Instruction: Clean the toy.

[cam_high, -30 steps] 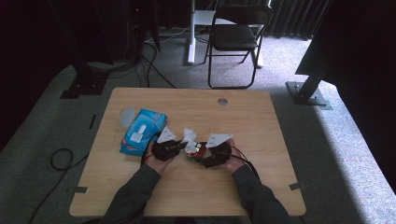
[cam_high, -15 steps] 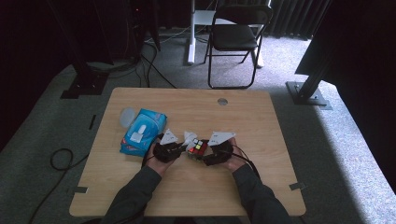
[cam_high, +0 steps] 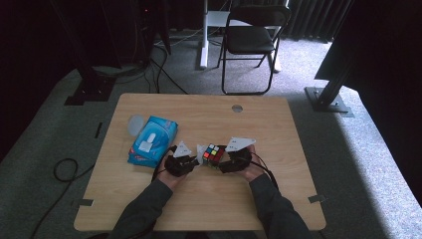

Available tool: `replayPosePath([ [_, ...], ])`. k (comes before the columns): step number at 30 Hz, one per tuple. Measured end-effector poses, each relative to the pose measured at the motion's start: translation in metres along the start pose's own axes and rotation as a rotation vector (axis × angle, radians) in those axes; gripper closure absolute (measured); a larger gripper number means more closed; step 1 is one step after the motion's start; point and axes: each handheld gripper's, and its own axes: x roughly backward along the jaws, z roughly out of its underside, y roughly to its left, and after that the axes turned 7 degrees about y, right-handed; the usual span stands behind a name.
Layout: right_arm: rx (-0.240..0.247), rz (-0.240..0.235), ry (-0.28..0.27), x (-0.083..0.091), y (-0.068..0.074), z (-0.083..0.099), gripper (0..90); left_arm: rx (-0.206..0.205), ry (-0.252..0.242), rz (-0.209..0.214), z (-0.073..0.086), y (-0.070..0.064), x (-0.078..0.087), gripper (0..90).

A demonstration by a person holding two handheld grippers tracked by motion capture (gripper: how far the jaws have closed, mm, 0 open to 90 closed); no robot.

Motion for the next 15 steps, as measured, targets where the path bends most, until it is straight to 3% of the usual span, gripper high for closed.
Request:
replayPosePath([
  [10, -0.022, 0.009, 0.004, -0.0009, -0.0043, 0.0018, 34.2, -0.006, 0.008, -0.001, 0.0015, -0.0017, -0.0004, 82.4],
  [15, -0.011, 0.010, 0.020, -0.0038, -0.0027, 0.0022, 34.2, -0.009, -0.017, -0.005, -0.0037, -0.0026, 0.0062, 82.4],
])
